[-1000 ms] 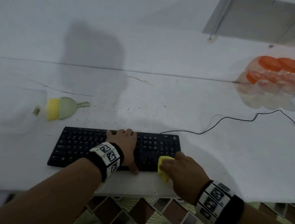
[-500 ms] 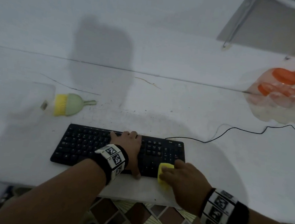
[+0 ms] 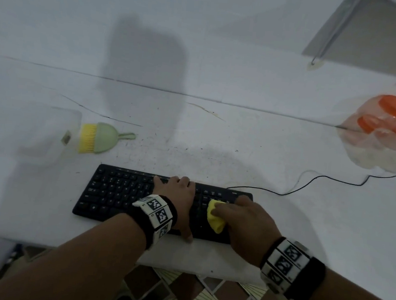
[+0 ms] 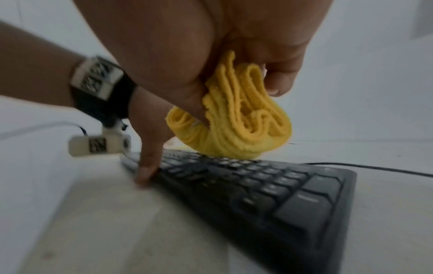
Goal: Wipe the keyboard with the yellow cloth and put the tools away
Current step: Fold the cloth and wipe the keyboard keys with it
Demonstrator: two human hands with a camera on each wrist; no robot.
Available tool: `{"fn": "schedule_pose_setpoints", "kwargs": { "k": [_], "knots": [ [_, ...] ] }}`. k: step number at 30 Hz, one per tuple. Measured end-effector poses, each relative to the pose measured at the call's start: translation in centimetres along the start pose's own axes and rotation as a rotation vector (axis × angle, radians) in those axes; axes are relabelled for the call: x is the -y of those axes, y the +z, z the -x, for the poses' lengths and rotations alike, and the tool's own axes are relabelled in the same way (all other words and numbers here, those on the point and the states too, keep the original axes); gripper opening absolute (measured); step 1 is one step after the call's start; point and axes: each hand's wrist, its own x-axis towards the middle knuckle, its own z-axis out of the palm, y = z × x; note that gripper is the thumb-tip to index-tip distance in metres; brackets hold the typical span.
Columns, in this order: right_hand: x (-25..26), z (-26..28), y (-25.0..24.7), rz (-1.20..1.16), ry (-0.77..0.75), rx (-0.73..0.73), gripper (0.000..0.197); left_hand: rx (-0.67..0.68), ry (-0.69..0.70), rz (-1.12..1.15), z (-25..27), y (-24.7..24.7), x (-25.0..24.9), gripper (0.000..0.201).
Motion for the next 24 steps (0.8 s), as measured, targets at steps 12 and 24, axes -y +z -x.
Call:
{"fn": "schedule_pose_setpoints", "kwargs": {
  "k": [12,24],
  "knots": [
    [0.3,-0.7,-0.4,0.142,-0.032,0.089,0.039,-0.021,0.011,0.016,0.1,0.2,0.2,0.146],
    [3.3,-2.0,0.4,-0.068,0.034,0.136,0.040,-0.041,0.010,0.028,0.0,0.7,0.6,0.149]
  ]
}}
